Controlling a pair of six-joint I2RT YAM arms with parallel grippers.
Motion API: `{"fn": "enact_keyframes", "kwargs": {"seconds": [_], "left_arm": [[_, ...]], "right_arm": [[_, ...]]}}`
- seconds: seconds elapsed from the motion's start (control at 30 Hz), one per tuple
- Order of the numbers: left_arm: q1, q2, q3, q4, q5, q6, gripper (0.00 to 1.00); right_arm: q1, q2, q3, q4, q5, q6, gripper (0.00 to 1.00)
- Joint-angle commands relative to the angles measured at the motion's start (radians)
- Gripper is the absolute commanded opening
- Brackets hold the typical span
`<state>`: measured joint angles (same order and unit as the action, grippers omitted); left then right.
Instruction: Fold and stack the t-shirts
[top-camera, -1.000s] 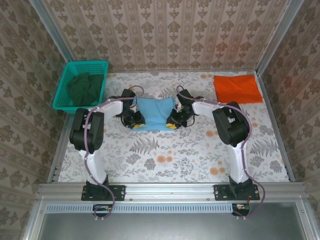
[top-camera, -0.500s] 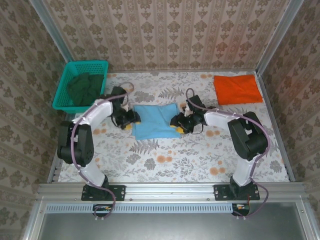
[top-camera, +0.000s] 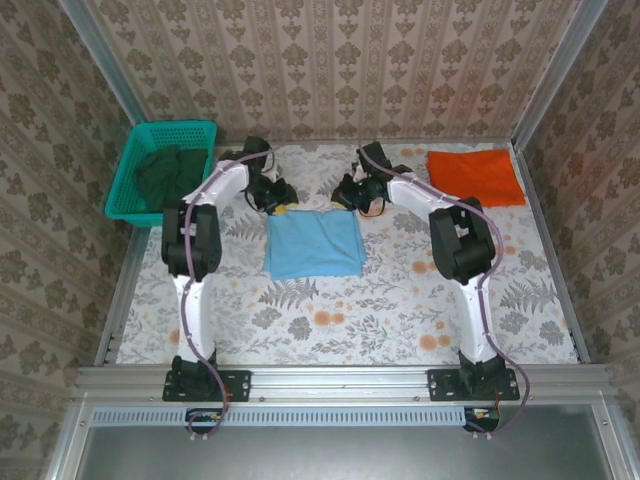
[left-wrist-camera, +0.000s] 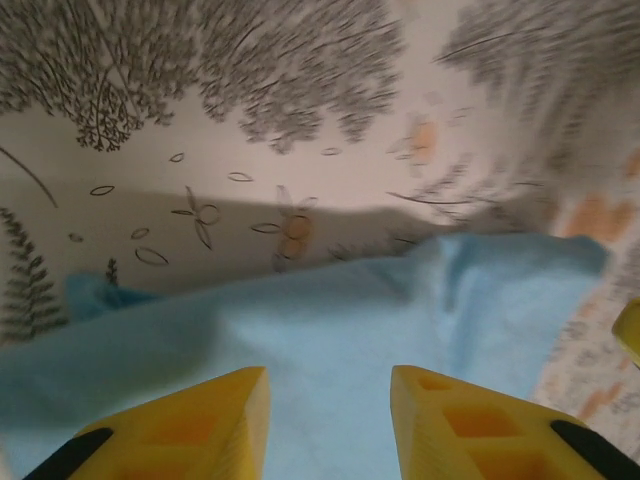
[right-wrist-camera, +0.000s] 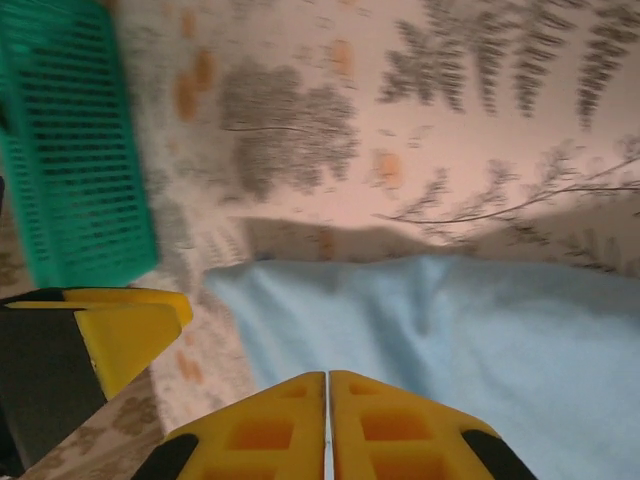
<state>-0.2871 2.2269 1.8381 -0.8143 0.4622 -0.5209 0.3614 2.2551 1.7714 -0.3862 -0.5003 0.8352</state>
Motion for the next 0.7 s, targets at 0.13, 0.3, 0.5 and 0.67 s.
{"fn": "enact_keyframes", "kwargs": {"seconds": [0.13, 0.3, 0.5, 0.67], "left_arm": [[0.061, 0.050, -0.096, 0.068, -0.063, -0.050, 0.35], [0.094, 0.020, -0.213, 0.110, -0.072, -0.060, 0.34], [0.111, -0.047, -0.268, 0.153, -0.047, -0.079, 0.40], [0.109, -0.145, -0.204, 0.128, -0.023, -0.061, 0.73]], "right_arm": [[-0.050, 0.132, 0.063, -0.145, 0.045, 0.000, 0.09], [-0.084, 0.128, -0.010, -0.111, 0.038, 0.029, 0.09], [-0.091, 0.086, -0.043, -0.049, -0.003, 0.051, 0.21], [-0.087, -0.068, -0.101, 0.009, -0.003, 0.048, 0.48]]}}
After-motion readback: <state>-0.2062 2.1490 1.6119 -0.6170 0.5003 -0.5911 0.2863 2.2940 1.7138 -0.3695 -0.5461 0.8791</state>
